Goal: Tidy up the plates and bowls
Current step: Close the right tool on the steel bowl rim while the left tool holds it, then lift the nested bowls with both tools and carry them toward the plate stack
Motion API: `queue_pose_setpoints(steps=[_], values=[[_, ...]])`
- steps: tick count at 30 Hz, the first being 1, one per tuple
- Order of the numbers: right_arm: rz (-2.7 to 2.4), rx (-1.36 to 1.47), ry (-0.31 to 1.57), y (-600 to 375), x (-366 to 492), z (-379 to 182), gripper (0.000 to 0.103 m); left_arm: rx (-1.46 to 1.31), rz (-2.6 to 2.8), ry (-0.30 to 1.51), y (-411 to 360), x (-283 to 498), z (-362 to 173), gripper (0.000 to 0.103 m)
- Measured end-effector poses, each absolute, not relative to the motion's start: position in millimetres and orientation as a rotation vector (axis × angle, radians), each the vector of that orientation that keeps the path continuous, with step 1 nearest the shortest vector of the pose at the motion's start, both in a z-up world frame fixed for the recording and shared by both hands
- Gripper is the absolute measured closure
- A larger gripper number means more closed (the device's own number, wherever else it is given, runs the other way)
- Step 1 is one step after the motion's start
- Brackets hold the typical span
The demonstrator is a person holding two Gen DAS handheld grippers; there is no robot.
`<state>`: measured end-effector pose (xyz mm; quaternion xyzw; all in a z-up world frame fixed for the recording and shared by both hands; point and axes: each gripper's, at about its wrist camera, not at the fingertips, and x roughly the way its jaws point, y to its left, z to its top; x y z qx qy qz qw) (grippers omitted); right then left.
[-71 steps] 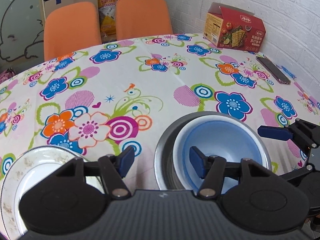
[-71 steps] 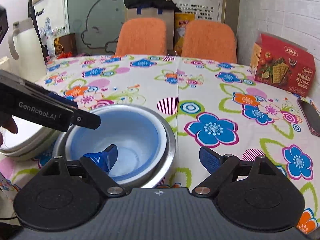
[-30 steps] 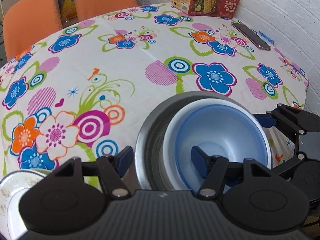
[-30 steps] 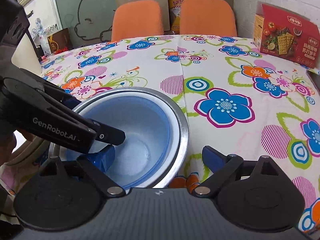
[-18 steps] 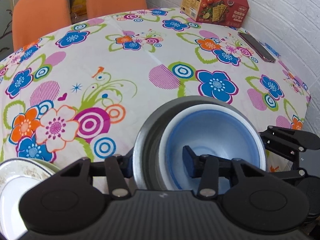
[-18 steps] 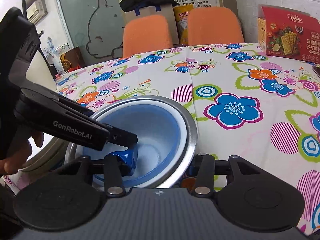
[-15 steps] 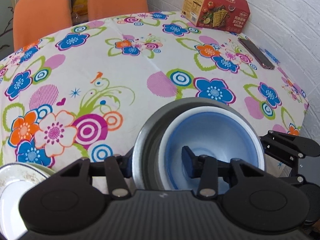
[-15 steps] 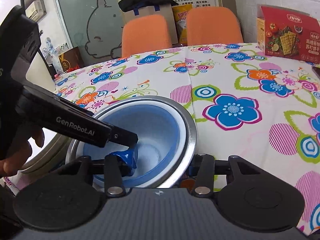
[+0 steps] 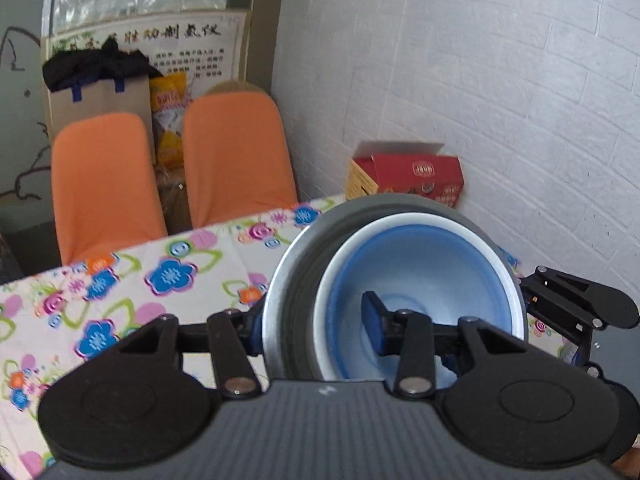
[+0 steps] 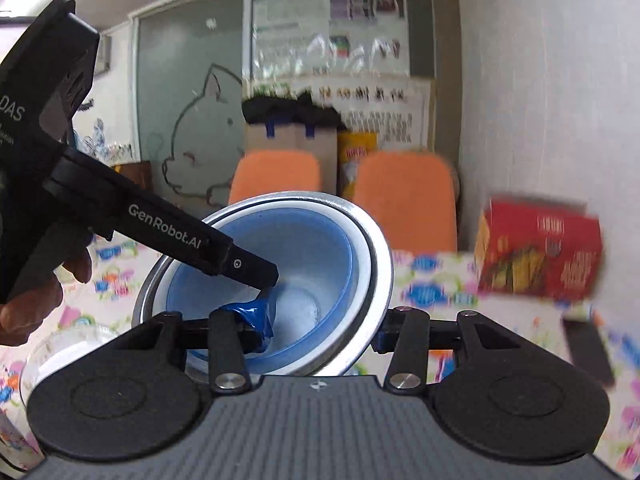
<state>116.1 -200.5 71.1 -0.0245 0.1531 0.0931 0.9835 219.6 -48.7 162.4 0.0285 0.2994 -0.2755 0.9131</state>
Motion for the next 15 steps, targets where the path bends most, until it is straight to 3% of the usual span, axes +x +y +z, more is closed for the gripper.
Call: queue_pose_setpoints(steps=[7,15], values=[[0.36,-0.108,0.157,-154.0,135.8,132.4,0.072,0.079,-0.34,0.529,27.6,197.1,222.4,0.059],[0.614,-0.072,0.161,-72.3,159.6,142.9,0.072,0.083,-0.101,0.568,113.5,170.7,214.6,0.058]])
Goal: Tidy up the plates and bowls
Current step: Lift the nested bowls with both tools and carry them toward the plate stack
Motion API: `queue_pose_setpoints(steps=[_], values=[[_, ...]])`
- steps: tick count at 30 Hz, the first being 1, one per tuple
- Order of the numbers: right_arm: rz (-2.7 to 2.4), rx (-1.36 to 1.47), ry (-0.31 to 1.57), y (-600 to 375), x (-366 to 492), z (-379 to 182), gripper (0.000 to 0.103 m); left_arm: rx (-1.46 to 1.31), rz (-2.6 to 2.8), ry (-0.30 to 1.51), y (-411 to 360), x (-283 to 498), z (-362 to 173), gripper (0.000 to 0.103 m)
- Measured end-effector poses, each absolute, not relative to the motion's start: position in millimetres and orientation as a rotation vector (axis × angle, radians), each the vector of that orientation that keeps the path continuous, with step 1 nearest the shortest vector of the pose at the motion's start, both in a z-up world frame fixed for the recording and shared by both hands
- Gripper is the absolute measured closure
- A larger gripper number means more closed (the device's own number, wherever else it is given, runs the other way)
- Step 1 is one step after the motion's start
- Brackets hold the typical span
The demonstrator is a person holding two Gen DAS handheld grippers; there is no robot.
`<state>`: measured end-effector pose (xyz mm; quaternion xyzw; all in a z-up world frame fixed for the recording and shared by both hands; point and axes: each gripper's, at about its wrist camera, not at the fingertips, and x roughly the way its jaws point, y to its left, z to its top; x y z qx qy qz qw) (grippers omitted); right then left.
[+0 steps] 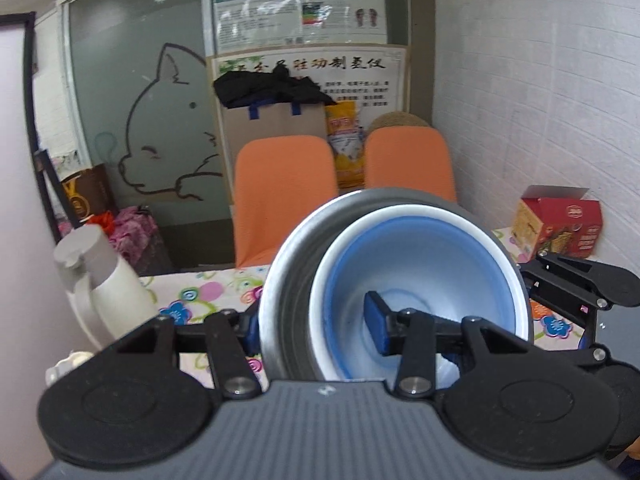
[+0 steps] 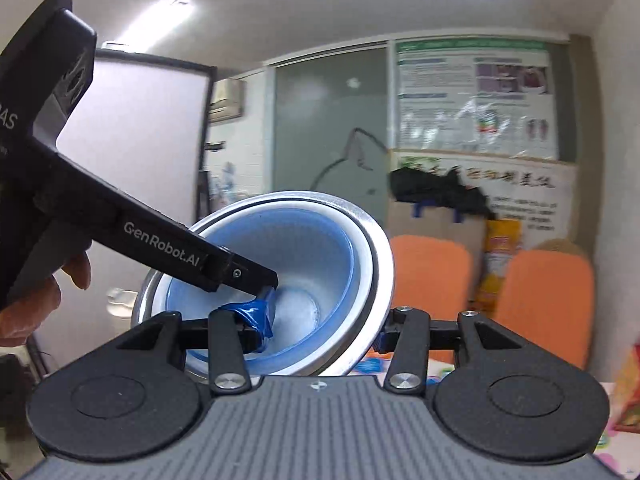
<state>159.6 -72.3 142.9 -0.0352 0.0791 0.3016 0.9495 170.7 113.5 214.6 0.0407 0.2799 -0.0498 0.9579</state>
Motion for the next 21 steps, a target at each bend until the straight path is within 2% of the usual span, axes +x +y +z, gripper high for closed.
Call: queue_pose_setpoints(steps=[6,14,21], values=[[0.737,-0.06,0.233,-30.7,156.1,120.6,0.071,-0.001,-0.051,0.631,152.0,151.3,156.4,0.058],[0.719,-0.059,0.469,-19.5,145.7,47.0,0.071,-0.112,-0.11,0.818,155.0,153.8,48.3,0.058],[0.673,0.016,0.611,-18.4,145.6,1.3,0.071,-0.132,-0.128,0.891,157.7,162.8,12.6,0.058]])
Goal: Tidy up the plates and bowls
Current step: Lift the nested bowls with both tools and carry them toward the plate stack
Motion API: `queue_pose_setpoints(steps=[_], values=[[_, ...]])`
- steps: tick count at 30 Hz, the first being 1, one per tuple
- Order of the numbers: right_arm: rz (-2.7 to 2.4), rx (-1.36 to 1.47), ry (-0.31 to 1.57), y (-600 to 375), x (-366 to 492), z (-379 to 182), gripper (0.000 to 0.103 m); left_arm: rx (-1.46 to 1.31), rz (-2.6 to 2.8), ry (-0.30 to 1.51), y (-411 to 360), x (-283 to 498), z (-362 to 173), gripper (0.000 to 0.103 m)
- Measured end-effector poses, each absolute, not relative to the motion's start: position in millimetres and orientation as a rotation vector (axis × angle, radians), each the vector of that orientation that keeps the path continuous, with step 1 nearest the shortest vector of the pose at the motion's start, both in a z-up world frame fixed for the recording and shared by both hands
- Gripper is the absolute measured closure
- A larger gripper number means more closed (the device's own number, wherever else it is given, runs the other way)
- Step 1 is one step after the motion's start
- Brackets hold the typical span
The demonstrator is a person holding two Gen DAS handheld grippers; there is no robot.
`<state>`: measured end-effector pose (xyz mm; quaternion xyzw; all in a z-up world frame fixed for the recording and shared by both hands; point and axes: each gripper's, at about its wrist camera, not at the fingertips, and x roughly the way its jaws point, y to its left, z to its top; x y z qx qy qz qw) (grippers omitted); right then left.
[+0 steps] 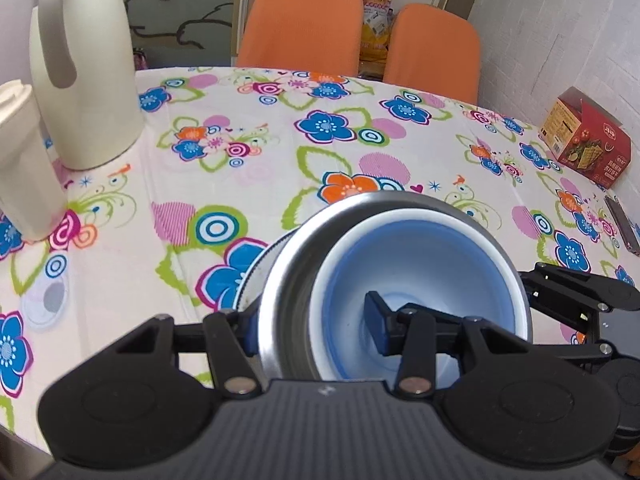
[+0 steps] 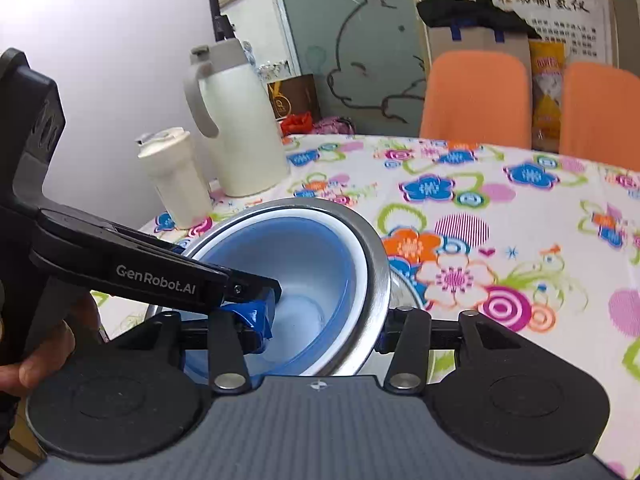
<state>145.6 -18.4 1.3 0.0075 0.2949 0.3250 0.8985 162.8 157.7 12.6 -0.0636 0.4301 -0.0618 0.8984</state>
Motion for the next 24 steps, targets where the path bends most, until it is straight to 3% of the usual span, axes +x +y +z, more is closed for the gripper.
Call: queue_pose_setpoints(steps=[16,20,24], values=[[0.65,0.077,0.681,-15.1,164.1,-32.0,0.068,-0.142,-0.156,0.922,160.7,180.4,-8.2,0.058],[0.653,0.104,0.694,-18.6,166.8,-35.4,0.067,-0.157,-0.172,0.906,162.8,179.3,-8.6,0.047],[0.658,0.134,0.691,-24.2,168.6,-35.5,0.068,-0.173,-0.179,0.891,165.4,177.7,-7.7,0.042]])
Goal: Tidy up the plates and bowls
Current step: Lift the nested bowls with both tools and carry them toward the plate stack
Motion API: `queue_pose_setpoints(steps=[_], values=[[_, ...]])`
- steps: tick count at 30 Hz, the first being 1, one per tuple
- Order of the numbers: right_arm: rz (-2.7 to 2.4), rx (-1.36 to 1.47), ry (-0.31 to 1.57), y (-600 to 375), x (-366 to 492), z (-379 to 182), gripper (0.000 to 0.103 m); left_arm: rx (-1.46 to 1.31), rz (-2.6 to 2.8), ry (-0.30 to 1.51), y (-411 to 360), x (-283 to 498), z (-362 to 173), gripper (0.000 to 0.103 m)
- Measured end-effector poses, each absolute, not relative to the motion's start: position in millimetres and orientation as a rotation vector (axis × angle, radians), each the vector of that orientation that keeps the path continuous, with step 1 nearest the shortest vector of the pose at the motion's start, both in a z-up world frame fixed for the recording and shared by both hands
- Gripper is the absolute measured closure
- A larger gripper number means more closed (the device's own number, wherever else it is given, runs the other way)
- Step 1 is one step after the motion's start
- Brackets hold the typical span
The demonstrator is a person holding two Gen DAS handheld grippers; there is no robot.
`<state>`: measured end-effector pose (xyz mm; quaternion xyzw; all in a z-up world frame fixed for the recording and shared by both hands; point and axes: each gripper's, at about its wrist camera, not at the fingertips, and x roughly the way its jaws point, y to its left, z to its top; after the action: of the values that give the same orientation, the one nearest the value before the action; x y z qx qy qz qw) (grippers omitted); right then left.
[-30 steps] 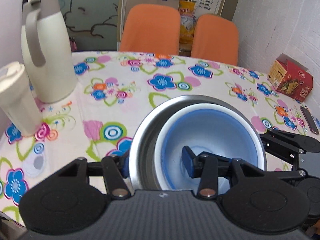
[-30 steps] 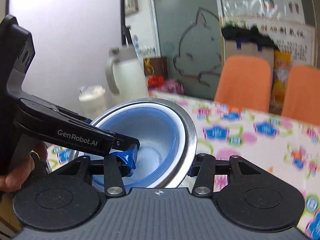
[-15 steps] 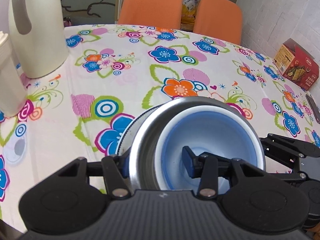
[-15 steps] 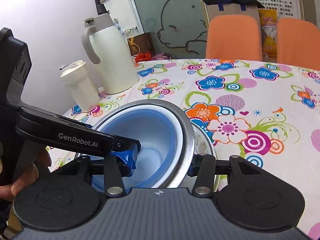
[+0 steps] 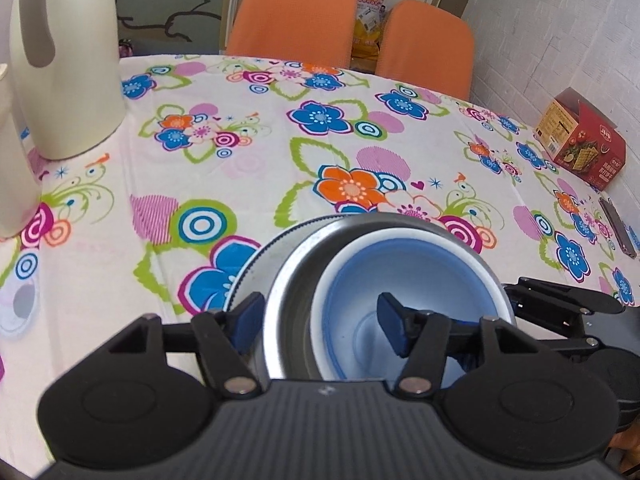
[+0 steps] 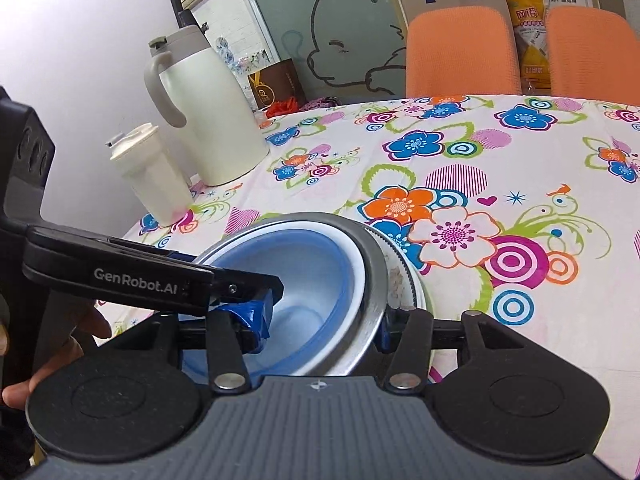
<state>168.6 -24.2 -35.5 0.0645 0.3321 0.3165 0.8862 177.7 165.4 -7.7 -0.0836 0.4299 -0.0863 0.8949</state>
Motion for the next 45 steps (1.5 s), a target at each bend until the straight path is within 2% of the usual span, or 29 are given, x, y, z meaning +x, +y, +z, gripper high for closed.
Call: queue_pose_setpoints(steps=[4,11,16,23,29,36,40,45], values=[[0.656,0.138,0.692,-27.6,169.4,-35.3,0.068,-0.172,-0.178,0.882,166.0,175.0,-4.8,0.037],[0.623,0.151,0.681,-29.6,165.8,-32.6,0.066,-0.13,-0.131,0.817,166.7,166.3,5.0,0.036],[0.571,-0.027,0.64,-7.6,159.6,-29.2,0.065,-0.142,-0.102,0.79,172.0,160.3,7.9,0.036],[0.505,0.151,0.603,-26.3,164.5,-25.1,0.062,-0.18,-0.079,0.745,175.7,159.1,16.9,0.036],[0.57,0.056,0.673,-2.7,168.8,-27.0,0.061,-0.189,-0.078,0.711,174.1,151.1,24.3,0.036],[0.47,-0.128,0.542,8.2,154.9,-23.1,0.059,-0.201,-0.076,0.712,175.6,149.8,24.9,0.036],[0.441,0.081,0.5,-21.1,158.5,-14.4,0.059,-0.207,-0.077,0.703,173.6,146.5,26.1,0.036],[0.399,0.107,0.486,-41.8,150.7,-5.8,0.058,-0.235,-0.047,0.666,156.5,142.2,32.6,0.035]])
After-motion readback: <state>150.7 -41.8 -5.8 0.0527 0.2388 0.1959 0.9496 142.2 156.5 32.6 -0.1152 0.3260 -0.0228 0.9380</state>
